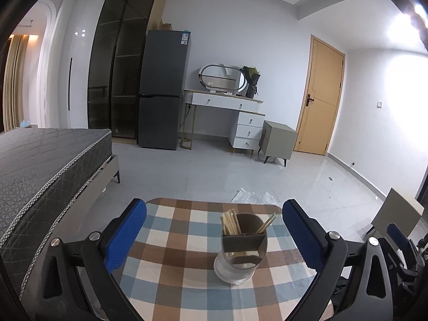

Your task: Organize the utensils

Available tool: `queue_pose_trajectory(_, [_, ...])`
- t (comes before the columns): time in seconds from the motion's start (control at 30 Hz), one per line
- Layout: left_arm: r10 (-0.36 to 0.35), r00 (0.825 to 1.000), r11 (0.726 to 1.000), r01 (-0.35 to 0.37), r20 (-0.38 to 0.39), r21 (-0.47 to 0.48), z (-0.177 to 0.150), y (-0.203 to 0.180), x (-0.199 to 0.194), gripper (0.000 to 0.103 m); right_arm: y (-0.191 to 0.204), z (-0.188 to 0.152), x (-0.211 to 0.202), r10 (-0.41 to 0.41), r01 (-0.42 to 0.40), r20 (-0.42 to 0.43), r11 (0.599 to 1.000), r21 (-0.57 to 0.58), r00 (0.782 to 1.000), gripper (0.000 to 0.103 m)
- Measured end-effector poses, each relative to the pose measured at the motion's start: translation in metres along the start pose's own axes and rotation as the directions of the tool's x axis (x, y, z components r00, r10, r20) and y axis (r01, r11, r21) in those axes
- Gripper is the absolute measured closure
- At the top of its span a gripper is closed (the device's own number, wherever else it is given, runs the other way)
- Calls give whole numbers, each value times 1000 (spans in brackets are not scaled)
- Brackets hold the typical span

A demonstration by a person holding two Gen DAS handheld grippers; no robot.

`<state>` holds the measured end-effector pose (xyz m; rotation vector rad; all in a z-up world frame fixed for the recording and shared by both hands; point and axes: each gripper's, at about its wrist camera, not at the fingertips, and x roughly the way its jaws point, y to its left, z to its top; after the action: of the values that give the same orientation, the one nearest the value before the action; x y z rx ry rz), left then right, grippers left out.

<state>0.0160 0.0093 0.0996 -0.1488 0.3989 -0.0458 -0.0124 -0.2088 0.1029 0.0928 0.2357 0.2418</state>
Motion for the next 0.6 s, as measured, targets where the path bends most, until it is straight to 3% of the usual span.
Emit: queue_pose_trajectory(0.6, [69, 998, 998, -69, -8, 14, -43, 15, -4, 4, 0, -47, -9, -13, 10, -68, 999, -40, 998, 0])
